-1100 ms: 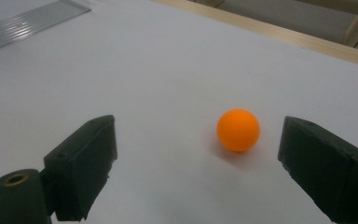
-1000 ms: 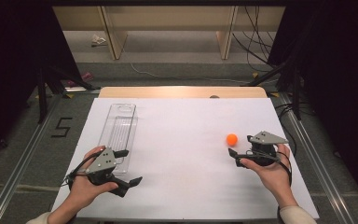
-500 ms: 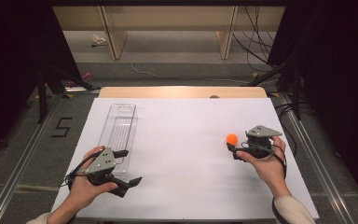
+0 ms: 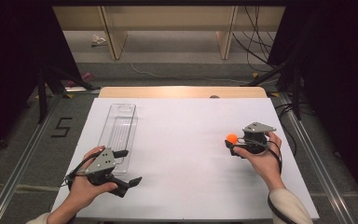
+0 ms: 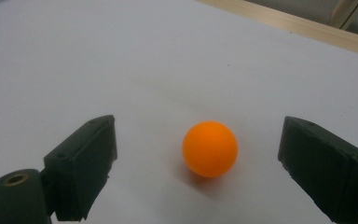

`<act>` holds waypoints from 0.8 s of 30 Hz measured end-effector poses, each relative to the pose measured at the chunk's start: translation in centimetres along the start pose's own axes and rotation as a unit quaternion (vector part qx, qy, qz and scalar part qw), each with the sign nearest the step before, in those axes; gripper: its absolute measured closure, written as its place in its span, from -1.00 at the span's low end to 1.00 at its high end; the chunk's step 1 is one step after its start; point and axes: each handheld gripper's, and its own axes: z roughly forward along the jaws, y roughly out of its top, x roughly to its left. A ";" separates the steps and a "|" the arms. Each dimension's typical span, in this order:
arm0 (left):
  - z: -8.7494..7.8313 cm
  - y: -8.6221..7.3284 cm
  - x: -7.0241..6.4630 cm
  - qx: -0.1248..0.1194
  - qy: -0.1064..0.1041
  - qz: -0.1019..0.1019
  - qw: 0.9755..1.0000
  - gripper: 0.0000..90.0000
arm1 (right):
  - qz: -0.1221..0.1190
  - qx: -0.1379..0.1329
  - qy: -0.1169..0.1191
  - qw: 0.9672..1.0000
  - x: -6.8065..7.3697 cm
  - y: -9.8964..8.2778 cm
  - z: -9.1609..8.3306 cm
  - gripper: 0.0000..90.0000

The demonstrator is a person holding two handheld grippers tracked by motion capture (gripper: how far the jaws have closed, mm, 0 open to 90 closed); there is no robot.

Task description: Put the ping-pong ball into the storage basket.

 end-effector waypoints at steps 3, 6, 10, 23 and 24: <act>0.0 0.0 0.0 0.000 0.000 0.000 1.000 -1.00 | -0.002 0.006 -0.001 1.000 0.0 0.1 0.6 -0.72; 0.0 0.0 0.0 0.000 0.000 -0.001 1.000 -1.00 | -0.003 0.012 -0.002 1.000 -0.1 0.2 1.1 -0.72; 0.0 0.0 0.0 0.000 0.000 -0.001 1.000 -1.00 | -0.001 0.018 -0.004 1.000 -0.2 0.2 1.7 -0.72; 0.0 0.0 0.0 -0.001 -0.001 -0.001 1.000 -1.00 | 0.000 0.038 -0.009 0.999 -0.5 0.0 3.3 -0.70; 0.0 0.0 0.0 -0.001 -0.001 -0.001 1.000 -1.00 | -0.002 0.042 -0.010 0.999 -0.5 0.0 3.5 -0.69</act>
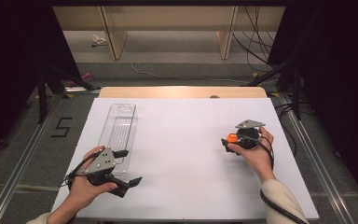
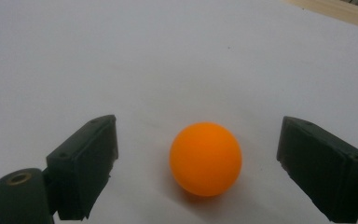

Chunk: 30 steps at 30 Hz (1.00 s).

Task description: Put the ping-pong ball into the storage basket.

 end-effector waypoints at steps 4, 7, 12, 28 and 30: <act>0.0 0.0 0.0 0.000 -0.001 0.000 1.000 -1.00 | 0.002 0.004 -0.002 1.000 -0.1 0.0 0.3 -0.67; 0.0 0.0 0.0 0.000 0.000 0.000 1.000 -1.00 | 0.004 0.008 -0.003 1.000 -0.2 -0.1 0.6 -0.65; 0.0 0.0 0.0 0.000 -0.001 0.000 1.000 -1.00 | 0.004 0.015 -0.002 1.000 -0.3 -0.2 0.9 -0.62; 0.0 0.0 0.0 0.000 -0.001 0.001 1.000 -1.00 | 0.008 0.025 -0.002 1.000 -0.4 -0.3 1.6 -0.37; 0.0 0.0 0.0 0.000 -0.001 0.001 1.000 -1.00 | 0.009 0.026 -0.001 1.000 -0.4 -0.3 1.6 -0.35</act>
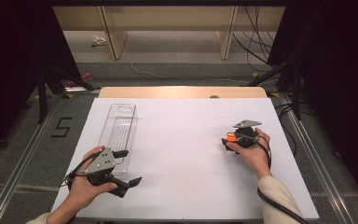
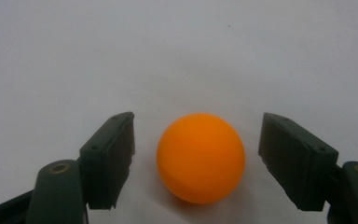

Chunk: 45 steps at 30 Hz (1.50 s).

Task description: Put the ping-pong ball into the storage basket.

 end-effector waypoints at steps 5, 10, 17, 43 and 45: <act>0.0 0.0 0.0 0.000 0.000 0.000 1.000 -1.00 | 0.001 0.004 0.000 1.000 0.0 0.0 0.0 -0.21; 0.0 0.0 0.0 0.000 0.000 0.000 1.000 -1.00 | 0.002 0.006 0.001 1.000 -0.1 -0.1 0.0 -0.13; 0.0 0.0 0.0 0.000 -0.001 0.001 1.000 -1.00 | 0.001 0.010 0.002 1.000 -0.1 -0.1 0.1 -0.03; 0.0 0.0 0.0 0.001 -0.001 0.002 1.000 -1.00 | 0.004 0.009 0.012 1.000 0.0 0.2 -0.3 0.14; 0.0 0.0 -0.1 0.001 -0.001 0.003 1.000 -1.00 | 0.003 0.005 0.012 1.000 0.0 0.3 -0.4 0.14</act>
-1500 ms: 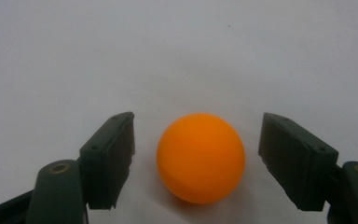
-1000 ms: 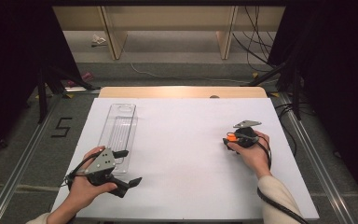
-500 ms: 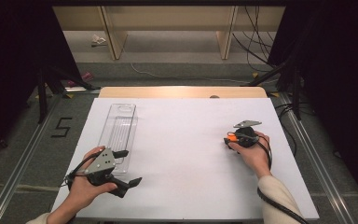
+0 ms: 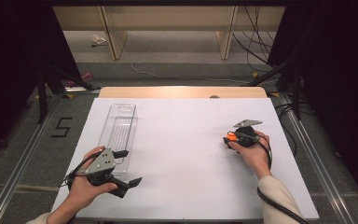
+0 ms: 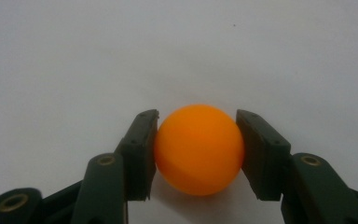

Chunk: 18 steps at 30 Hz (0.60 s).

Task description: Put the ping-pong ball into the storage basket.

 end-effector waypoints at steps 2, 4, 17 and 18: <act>0.0 0.0 0.0 0.000 0.000 0.000 1.000 -1.00 | -0.001 -0.002 0.002 1.000 0.1 0.1 -0.1 0.14; 0.0 0.0 0.0 0.000 0.000 0.000 1.000 -1.00 | -0.002 -0.005 0.003 1.000 0.2 0.2 -0.2 0.14; 0.0 0.0 0.0 0.000 0.000 0.000 1.000 -1.00 | -0.006 -0.013 0.012 1.000 0.8 0.6 -0.6 0.14; 0.0 0.0 0.0 0.000 0.000 0.000 1.000 -1.00 | -0.007 -0.014 0.013 1.000 0.9 0.7 -0.6 0.14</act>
